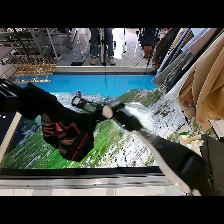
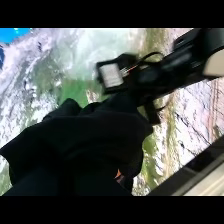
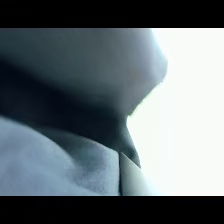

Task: Fold the clothes and pants, and hang the long-sleeved shirts on hangers.

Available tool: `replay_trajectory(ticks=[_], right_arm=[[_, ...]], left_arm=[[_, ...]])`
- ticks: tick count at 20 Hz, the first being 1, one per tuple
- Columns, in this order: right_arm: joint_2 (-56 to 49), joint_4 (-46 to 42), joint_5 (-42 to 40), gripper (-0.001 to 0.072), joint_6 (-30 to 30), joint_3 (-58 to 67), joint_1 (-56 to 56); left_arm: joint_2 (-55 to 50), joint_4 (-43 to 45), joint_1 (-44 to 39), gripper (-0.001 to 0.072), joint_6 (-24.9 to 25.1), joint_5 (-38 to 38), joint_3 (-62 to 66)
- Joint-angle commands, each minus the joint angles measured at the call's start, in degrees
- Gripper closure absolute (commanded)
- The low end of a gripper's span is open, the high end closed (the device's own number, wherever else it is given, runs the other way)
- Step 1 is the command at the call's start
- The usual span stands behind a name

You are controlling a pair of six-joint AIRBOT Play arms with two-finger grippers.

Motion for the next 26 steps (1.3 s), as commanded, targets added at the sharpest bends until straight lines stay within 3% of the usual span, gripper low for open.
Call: replay_trajectory(ticks=[1,4,9,14,17,20,23,26], right_arm=[[10.6,-11.9,26.8,0.0694,8.0,2.4,-5.0],[20.9,-11.1,34.4,0.0694,10.9,6.4,-6.0],[33.7,-5.5,35.2,0.0694,15.5,12.9,-6.0],[46.2,-4.3,27.5,0.0694,17.0,15.0,-6.0],[51.2,-4.3,22.1,0.0694,17.0,15.0,-6.0],[51.5,-8.2,17.4,0.0695,16.4,15.0,-6.0],[43.9,-18.5,18.6,0.0696,16.3,14.3,-6.8],[31.4,-15.5,18.2,0.0684,16.7,8.2,-15.0]], left_arm=[[0.0,1.3,0.0,0.0695,-0.3,6.6,0.0],[0.0,-1.2,0.0,0.0695,-2.6,10.1,0.0],[0.5,-9.7,0.0,0.0696,-4.3,9.8,0.1],[9.2,-10.9,0.0,0.0696,-4.3,21.6,0.2],[15.5,-9.4,0.0,0.0696,-4.3,24.5,0.2],[16.8,-7.2,0.0,0.0696,-4.3,24.0,0.1],[10.5,-7.1,0.0,0.0696,-5.9,19.9,-3.2],[-0.6,-7.0,0.5,0.0696,-6.2,19.3,-11.4]])
